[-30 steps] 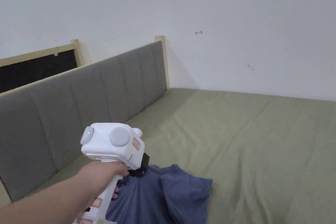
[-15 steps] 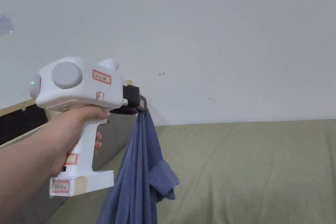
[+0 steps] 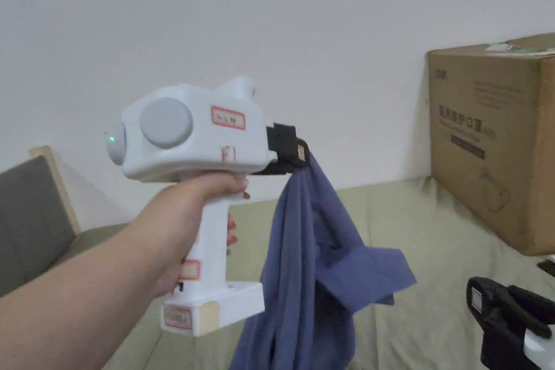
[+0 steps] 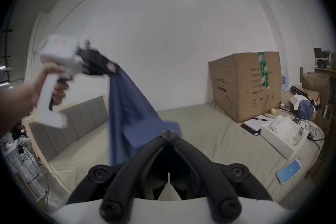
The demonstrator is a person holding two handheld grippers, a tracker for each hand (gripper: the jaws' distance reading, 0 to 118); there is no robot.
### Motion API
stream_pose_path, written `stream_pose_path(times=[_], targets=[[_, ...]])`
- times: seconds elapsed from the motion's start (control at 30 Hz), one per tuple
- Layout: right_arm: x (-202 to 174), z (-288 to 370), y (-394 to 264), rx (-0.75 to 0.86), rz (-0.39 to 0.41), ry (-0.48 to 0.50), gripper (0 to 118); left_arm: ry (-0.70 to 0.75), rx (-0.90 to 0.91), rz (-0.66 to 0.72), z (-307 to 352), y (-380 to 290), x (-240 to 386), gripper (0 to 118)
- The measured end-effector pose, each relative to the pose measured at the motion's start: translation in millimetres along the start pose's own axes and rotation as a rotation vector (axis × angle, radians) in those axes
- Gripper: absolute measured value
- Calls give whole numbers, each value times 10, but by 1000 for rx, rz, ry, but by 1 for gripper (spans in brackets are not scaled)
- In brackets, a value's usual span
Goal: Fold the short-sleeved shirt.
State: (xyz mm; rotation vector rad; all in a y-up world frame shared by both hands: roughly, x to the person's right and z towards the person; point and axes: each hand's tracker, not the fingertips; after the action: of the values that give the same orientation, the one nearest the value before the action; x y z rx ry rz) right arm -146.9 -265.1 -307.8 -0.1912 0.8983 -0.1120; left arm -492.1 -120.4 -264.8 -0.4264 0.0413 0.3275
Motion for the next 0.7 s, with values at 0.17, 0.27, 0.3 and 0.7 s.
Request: stream_pose_path(times=[0.17, 0.27, 0.3, 0.7], targets=[[280, -50, -398, -142, 66, -50, 0, 119, -336, 157, -1391, -1474, -359, 0], [364, -96, -648, -218, 91, -41, 0, 179, -477, 203, -1810, -2236, -563, 2], [376, -115, -710, -236, 101, -44, 0, 192, -487, 218, -1877, -2382, -657, 14], [190, -200, -549, -194, 74, -16, 0, 30, -276, 317, -579, -1996, -770, 99]])
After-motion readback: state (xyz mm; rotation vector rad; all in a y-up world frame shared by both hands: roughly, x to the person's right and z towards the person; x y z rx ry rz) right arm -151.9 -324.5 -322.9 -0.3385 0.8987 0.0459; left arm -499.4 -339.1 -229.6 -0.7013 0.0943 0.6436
